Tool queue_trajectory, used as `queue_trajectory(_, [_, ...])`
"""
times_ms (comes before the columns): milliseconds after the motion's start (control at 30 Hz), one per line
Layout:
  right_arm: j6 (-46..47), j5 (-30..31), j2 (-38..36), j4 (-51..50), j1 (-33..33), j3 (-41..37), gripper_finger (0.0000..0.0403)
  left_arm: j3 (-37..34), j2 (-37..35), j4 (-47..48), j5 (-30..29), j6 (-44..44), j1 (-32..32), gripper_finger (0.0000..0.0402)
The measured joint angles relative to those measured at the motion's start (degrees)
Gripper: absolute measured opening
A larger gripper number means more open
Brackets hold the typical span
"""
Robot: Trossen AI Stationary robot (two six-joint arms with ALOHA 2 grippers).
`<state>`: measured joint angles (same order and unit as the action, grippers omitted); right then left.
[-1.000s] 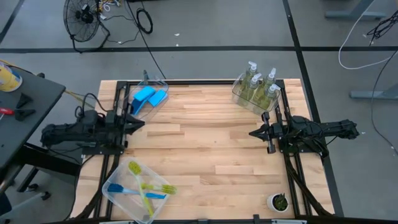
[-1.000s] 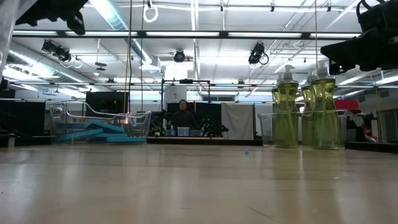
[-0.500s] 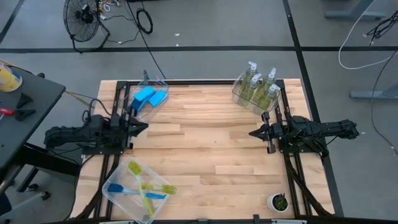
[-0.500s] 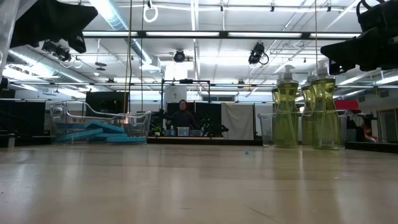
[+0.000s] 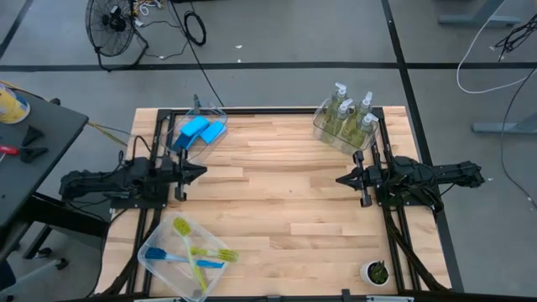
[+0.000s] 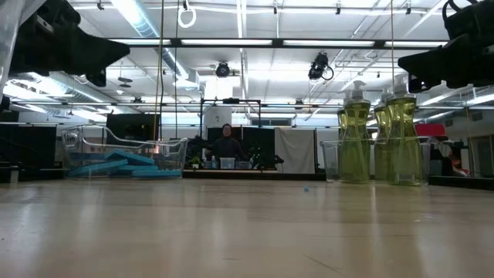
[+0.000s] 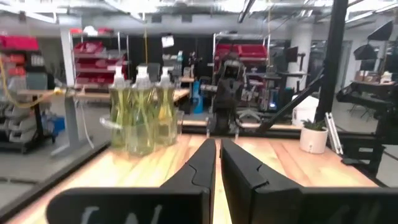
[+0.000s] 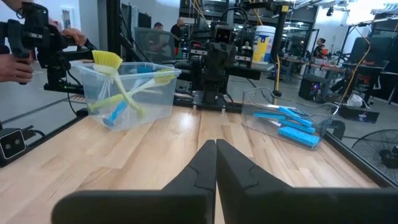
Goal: Pick & Place Kitchen Sink Supplies
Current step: Return to Home Position
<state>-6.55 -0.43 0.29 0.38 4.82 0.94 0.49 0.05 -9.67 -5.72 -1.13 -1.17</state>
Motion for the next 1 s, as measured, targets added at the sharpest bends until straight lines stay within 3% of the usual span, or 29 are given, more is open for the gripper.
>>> queue_trajectory(333, [0.0, 0.0, 0.0, 0.0, 0.0, 0.0, 0.0011, 0.0, 0.0, 7.2, -0.4, -4.1, -0.7, 0.0030])
queue_trajectory(1000, [0.0, 0.0, 0.0, 0.0, 0.0, 0.0, 0.0011, -0.1, 0.3, 7.1, 2.1, -2.7, -1.6, 0.0030])
